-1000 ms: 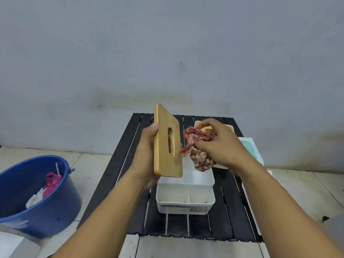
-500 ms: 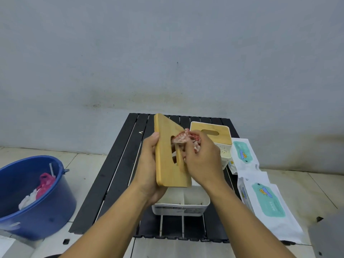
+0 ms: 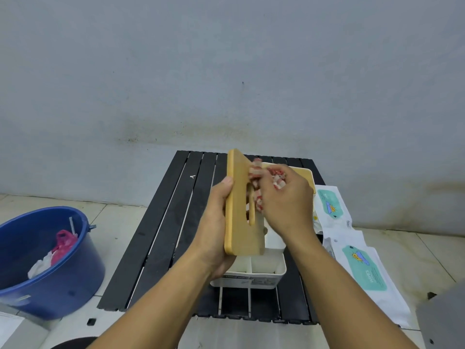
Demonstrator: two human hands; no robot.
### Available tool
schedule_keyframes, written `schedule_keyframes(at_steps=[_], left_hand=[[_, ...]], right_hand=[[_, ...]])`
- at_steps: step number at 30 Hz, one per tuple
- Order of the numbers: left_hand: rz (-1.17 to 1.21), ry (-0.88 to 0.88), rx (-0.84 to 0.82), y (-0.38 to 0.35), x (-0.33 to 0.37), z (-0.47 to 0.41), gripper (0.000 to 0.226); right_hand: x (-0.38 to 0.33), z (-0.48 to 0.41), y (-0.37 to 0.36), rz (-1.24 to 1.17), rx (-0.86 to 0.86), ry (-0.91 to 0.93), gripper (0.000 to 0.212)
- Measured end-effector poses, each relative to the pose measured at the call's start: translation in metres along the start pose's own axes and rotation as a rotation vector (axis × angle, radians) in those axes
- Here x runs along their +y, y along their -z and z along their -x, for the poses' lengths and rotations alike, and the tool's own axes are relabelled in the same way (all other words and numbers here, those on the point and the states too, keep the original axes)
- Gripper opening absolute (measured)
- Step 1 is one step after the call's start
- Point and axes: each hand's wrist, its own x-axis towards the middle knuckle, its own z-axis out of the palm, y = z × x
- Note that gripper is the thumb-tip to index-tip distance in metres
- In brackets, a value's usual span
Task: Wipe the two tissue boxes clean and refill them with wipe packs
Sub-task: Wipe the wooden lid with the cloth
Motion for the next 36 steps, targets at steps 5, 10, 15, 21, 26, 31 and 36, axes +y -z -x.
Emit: schedule_keyframes(at_steps=[5, 10, 15, 21, 26, 31, 36], left_hand=[[-0.100, 0.054, 0.045, -0.007, -0.013, 0.001, 0.053], [0.051, -0.041, 0.078, -0.004, -0.006, -0.007, 0.051], [0.208, -0.144, 0.152, 0.022, 0.021, -0.008, 0.060], [0.119, -0.164, 0.194, 0.023, 0.027, -0.007, 0.059], [0.027, 0.006, 0.036, 0.003, 0.007, 0.004, 0.057], [0.001, 0.020, -0.004, -0.008, -0.006, 0.005, 0.055], [0.036, -0.095, 0.128, 0.011, 0.014, -0.005, 0.058]], right_hand=[[-0.014, 0.001, 0.007, -0.038, 0.026, 0.072, 0.011], [-0.042, 0.029, -0.004, -0.080, -0.072, 0.200, 0.004], [-0.036, 0.064, -0.021, 0.026, -0.266, 0.273, 0.019], [-0.007, 0.050, -0.014, 0.112, -0.230, 0.173, 0.021], [-0.003, 0.021, 0.006, 0.142, -0.046, 0.146, 0.013], [0.002, 0.011, 0.020, 0.138, 0.014, 0.116, 0.007], [0.003, 0.041, 0.002, 0.157, -0.197, 0.141, 0.010]])
